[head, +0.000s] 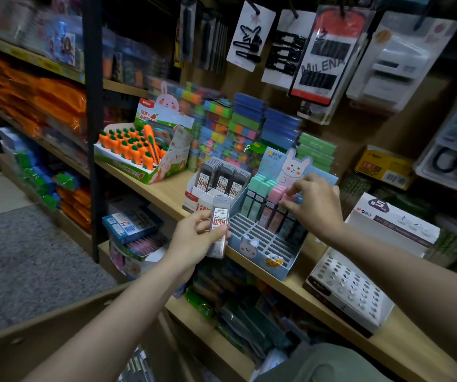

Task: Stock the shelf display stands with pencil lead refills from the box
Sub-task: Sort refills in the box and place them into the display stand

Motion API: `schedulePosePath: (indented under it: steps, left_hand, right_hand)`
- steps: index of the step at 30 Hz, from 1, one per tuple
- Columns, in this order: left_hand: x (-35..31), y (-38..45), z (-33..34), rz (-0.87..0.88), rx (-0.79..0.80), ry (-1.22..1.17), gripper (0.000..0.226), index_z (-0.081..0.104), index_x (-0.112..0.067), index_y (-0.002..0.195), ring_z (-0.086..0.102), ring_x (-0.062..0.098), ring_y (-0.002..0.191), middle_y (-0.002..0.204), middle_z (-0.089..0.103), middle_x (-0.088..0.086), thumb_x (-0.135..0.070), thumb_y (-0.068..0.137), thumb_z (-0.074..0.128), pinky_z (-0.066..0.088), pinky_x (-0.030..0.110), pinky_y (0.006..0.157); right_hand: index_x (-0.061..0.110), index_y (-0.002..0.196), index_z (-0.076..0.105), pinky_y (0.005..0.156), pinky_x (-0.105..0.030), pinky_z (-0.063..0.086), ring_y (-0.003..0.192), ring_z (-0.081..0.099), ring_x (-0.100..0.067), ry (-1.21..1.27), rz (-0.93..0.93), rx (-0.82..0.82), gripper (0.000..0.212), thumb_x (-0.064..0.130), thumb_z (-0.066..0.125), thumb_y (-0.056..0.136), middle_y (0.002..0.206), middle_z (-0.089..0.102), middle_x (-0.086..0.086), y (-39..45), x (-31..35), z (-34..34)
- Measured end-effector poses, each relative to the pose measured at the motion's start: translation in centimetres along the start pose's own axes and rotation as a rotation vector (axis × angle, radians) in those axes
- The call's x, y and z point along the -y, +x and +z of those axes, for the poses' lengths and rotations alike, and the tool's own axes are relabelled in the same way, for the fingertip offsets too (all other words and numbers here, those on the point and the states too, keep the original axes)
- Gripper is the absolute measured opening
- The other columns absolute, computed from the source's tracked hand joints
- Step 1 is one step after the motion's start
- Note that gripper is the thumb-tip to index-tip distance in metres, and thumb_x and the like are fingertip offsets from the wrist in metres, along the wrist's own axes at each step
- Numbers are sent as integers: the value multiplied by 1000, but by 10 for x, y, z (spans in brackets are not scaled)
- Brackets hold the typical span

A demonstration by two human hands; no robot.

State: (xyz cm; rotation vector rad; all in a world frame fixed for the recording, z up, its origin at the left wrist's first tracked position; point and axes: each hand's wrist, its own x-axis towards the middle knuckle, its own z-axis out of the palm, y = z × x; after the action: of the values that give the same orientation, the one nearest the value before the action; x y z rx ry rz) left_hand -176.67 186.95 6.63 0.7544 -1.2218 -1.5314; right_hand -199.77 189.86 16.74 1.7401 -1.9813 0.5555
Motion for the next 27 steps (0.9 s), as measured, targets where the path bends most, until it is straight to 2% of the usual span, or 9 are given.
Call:
schedulePosePath:
  steps: [2, 4, 7, 9, 12, 15, 18, 21, 27]
  left_hand:
    - [-1, -1, -1, 43, -10, 24, 29, 62, -22, 117, 72, 15, 93, 101, 75, 0, -11, 90, 65, 56, 33, 82]
    - [-3, -1, -1, 74, -9, 37, 29, 61, -22, 120, 71, 14, 93, 99, 75, -2, -12, 93, 62, 55, 27, 78]
    - [-7, -1, 1, 109, 19, 79, 25, 63, -24, 117, 71, 11, 90, 97, 75, -4, -12, 96, 58, 53, 20, 70]
    - [-10, 0, 1, 124, 42, 110, 24, 64, -21, 117, 72, 12, 87, 97, 75, -2, -12, 96, 58, 54, 21, 68]
    - [-15, 5, -4, 156, 34, 161, 17, 66, -26, 108, 70, 8, 87, 94, 75, -6, -17, 95, 60, 52, 17, 64]
    - [-22, 17, -18, 236, -105, 384, 7, 63, -33, 100, 63, 8, 96, 101, 67, -8, -32, 94, 60, 48, 18, 76]
    - [-26, 32, -43, 279, -198, 755, 28, 57, -26, 121, 48, 17, 120, 126, 43, 0, -36, 94, 57, 43, 35, 100]
    - [-28, 41, -61, 314, -113, 926, 46, 46, -30, 140, 22, 23, 143, 150, 26, 2, -34, 95, 57, 28, 42, 115]
    - [-15, 50, -61, 301, 3, 1031, 58, 28, -41, 148, 3, 14, 149, 163, 0, -7, -40, 96, 54, 17, 38, 118]
  right_hand:
    - [20, 103, 68, 90, -39, 40, 104, 50, -17, 93, -19, -37, 27, 39, 71, 85, 110, 51, 0, 0, 6, -6]
    - [19, 114, 64, 81, -24, 46, 96, 53, -12, 305, -58, -43, 33, 37, 70, 87, 110, 52, 1, -1, 23, -11]
    - [25, 118, 61, 69, -12, 54, 81, 63, 1, 578, -88, 210, 34, 40, 66, 88, 98, 63, 12, -7, 62, -14]
    - [26, 116, 62, 70, -15, 55, 78, 67, 0, 645, -103, 280, 32, 36, 71, 86, 92, 65, 12, -9, 82, -10]
    - [20, 112, 66, 73, -30, 60, 70, 71, -5, 695, -66, 310, 30, 21, 76, 84, 94, 67, 7, -2, 96, -6]
    - [18, 106, 67, 73, -32, 60, 77, 71, -14, 694, -46, 252, 26, 20, 77, 83, 95, 68, 4, 21, 98, -10]
    - [24, 104, 67, 66, -17, 53, 78, 67, -7, 603, -47, 62, 25, 25, 78, 82, 89, 63, 13, 50, 99, -15]
    - [24, 101, 67, 67, -12, 51, 80, 67, -8, 595, -76, -40, 22, 22, 77, 82, 91, 64, 10, 72, 108, -8]
    - [14, 104, 68, 84, -38, 55, 90, 64, -19, 482, -160, -80, 23, 20, 76, 84, 104, 67, -3, 93, 124, 29]
